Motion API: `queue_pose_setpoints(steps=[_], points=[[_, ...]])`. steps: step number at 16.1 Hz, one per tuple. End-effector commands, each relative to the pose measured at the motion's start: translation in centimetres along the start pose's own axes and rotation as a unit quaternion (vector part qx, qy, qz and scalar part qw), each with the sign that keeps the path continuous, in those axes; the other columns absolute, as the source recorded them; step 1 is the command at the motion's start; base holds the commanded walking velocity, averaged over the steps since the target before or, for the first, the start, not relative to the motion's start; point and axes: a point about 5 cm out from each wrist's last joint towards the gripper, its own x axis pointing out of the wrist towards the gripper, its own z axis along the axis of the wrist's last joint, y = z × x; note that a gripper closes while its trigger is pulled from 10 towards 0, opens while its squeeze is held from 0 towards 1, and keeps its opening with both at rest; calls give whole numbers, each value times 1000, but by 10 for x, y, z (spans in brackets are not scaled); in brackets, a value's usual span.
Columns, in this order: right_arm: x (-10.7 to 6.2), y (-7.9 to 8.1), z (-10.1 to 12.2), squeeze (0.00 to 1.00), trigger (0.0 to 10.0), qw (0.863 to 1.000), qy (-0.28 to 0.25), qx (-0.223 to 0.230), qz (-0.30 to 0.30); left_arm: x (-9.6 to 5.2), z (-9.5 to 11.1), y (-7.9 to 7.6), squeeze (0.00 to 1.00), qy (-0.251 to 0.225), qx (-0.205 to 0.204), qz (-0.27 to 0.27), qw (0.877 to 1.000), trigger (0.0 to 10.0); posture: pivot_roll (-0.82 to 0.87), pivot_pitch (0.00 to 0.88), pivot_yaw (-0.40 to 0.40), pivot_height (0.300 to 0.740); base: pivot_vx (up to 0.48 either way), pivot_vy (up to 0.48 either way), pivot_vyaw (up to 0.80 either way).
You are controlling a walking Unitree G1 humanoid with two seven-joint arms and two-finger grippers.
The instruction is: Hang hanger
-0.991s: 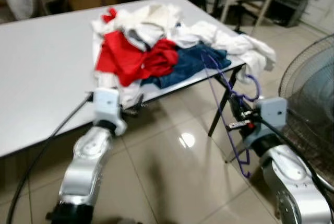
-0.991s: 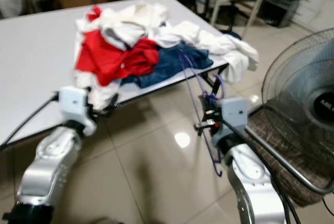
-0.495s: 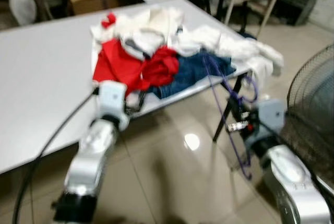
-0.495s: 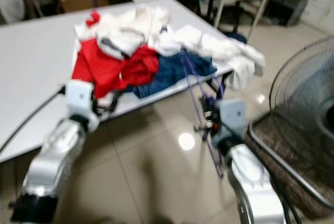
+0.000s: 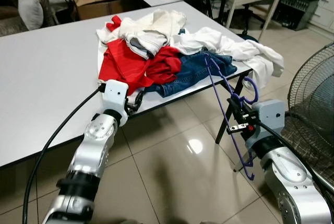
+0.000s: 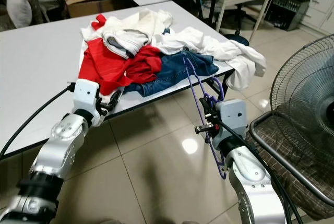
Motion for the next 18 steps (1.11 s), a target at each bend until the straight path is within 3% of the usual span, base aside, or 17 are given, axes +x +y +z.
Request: queue_pose_setpoints(steps=[1,5,11,18], points=[[1,2,5,0,10000,1000,-12,-4,13,4,3,6,0,-6,5,15,1000,0,-132,30,32,740,0,0,0],[0,8,4,0,10000,1000,-12,-6,16,18,2,21,0,6,20,48,999,0,-155,21,55,740,0,0,0],[-4,12,0,0,10000,1000,-6,-12,25,30,-1,17,0,12,10,29,999,0,-167,14,68,740,0,0,0],[-3,13,-2,0,10000,999,-1,-20,34,33,2,21,0,-2,-13,32,999,0,-160,16,58,740,0,0,0]])
